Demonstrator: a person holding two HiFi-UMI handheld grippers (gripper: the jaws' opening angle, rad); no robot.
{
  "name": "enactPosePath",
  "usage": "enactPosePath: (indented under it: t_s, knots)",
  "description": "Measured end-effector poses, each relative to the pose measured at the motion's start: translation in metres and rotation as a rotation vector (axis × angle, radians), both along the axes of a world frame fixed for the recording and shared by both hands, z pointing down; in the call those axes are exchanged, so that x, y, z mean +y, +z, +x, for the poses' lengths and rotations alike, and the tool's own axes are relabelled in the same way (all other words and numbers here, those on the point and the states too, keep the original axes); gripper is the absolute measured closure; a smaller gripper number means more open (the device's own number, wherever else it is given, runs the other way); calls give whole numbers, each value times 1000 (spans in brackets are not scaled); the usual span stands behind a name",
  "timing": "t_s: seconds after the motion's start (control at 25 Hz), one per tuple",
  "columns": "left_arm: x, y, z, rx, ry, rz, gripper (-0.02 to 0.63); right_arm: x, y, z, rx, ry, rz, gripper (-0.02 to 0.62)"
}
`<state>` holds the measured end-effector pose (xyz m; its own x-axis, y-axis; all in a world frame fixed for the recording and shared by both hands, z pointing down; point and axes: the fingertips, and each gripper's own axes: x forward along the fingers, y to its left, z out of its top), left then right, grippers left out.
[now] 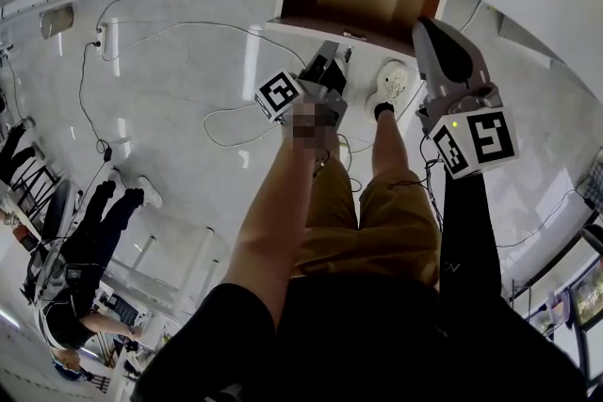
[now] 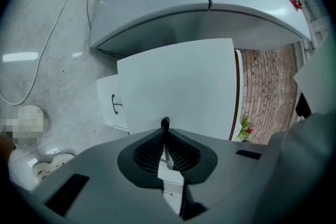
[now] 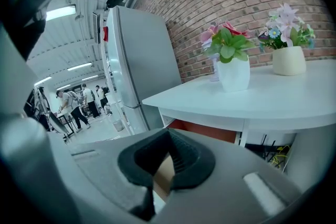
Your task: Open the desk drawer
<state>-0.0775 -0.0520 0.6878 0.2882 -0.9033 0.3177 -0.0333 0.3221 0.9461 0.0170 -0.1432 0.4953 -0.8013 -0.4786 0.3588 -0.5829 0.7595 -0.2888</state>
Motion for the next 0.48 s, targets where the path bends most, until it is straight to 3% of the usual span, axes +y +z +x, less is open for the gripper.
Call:
enactPosePath:
  t_s: [0.48]
  knots:
    - [37, 17, 4, -14, 3, -76, 577, 5, 1, 9, -2, 11, -5, 595]
